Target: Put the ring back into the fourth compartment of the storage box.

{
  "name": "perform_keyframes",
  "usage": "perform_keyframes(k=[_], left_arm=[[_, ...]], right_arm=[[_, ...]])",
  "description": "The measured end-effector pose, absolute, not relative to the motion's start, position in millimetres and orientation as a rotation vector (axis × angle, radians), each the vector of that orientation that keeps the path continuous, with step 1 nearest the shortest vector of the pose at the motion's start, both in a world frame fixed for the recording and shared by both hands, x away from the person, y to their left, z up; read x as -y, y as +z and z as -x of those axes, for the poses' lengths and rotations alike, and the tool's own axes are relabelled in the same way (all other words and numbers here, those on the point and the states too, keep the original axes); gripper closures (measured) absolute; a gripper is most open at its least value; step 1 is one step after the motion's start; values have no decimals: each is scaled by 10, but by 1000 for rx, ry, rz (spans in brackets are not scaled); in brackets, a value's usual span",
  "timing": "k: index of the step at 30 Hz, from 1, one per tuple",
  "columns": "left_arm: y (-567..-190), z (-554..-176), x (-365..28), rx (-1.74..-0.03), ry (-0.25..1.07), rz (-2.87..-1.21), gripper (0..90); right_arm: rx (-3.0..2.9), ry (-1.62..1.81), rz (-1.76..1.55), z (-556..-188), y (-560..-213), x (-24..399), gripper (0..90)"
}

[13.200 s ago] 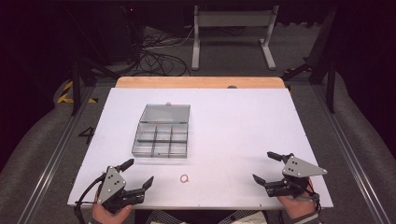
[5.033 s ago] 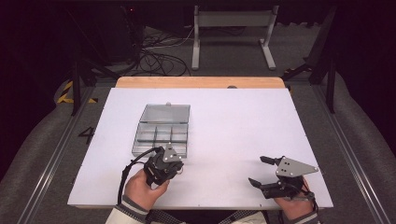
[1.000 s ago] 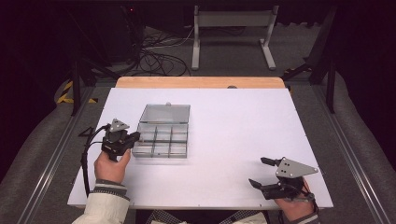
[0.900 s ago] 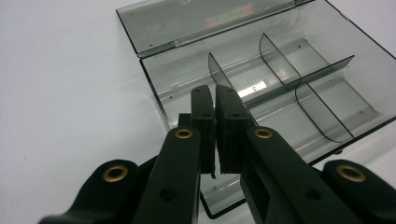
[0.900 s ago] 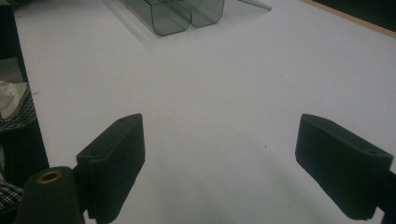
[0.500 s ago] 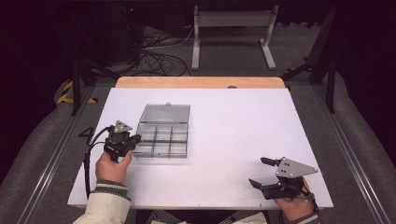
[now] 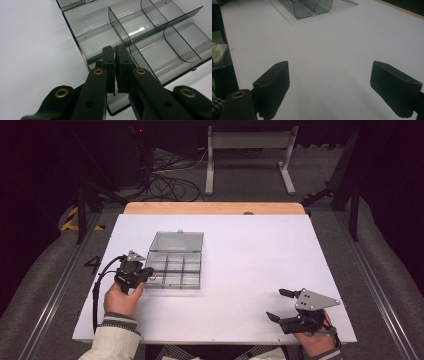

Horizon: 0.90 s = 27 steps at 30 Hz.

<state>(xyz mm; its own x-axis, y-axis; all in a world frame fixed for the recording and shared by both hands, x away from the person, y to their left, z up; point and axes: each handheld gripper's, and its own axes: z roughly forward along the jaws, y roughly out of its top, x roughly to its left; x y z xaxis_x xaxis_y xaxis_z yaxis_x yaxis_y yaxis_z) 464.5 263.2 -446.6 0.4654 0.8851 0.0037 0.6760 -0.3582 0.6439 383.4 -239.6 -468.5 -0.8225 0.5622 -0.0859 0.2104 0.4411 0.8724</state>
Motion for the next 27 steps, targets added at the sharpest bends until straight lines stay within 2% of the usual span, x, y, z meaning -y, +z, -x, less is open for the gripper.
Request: perform_keyframes(k=[13,17,27], left_arm=[[-4492,-4662,-2607,-1281,463,-2160,860],[-4461,-4641,-2618,-1262,509,-2131,770],[-4375,-4571,-2632,-1229,528,-2078,655]], right_arm=[[-2336,1336,-654,-3833,-4687,2392,164],[-2336,1337,-651,-3833,-4687,2391,164],[-2338,1338,-648,-3832,-4688,2390,164]])
